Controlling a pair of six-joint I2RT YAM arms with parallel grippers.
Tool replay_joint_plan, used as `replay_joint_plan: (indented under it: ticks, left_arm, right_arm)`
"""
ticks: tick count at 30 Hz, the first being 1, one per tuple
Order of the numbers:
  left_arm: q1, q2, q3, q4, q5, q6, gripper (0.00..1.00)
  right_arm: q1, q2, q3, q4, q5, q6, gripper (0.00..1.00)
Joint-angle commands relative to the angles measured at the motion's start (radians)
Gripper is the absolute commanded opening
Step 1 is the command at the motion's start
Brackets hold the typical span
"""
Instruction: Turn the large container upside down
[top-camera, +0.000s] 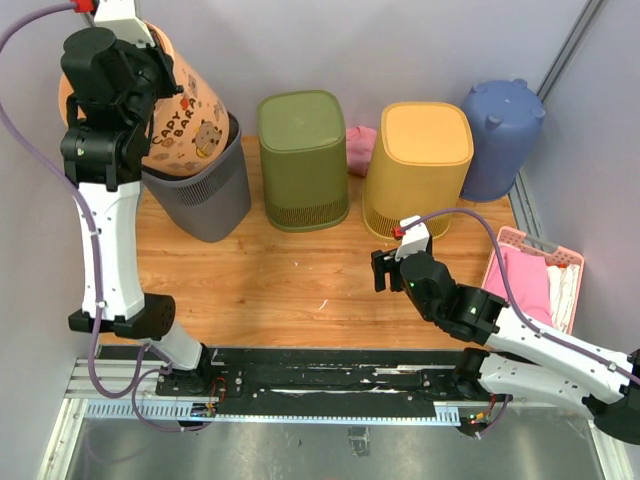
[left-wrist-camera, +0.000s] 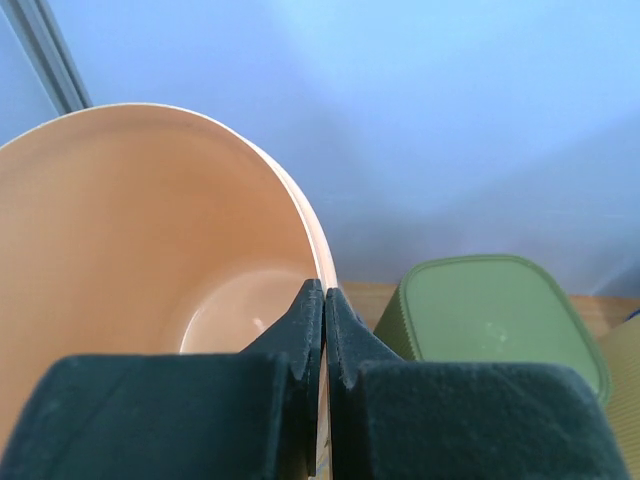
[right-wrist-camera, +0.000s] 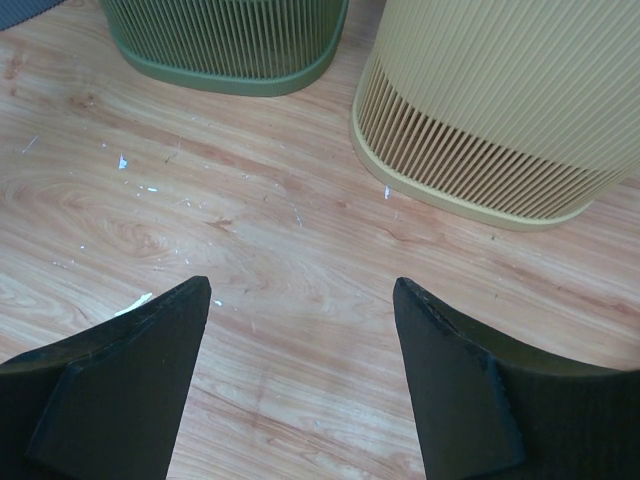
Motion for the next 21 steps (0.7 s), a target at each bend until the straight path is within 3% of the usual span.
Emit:
replay_joint_plan:
  ticks: [1,14,21]
  left_arm:
    - [-0.032,-0.061,0.023,0.1,-0.062,0.022,0.0]
    - [-0.032,-0.297,-0.04,0.229,0.033,-0.1,0.0]
    - [-0.033,-0.346,-0.07,0.235,0.202,-0.177,0.0]
  right_arm:
    - [-0.014,0.01,0.021,0.012,-0.003,0.016,0.76]
    - [-0.015,0.008,0.032,0.022,0.008,0.006,0.75]
    - [-0.02,-0.032,0.036,0.013,0.043,-0.013,0.75]
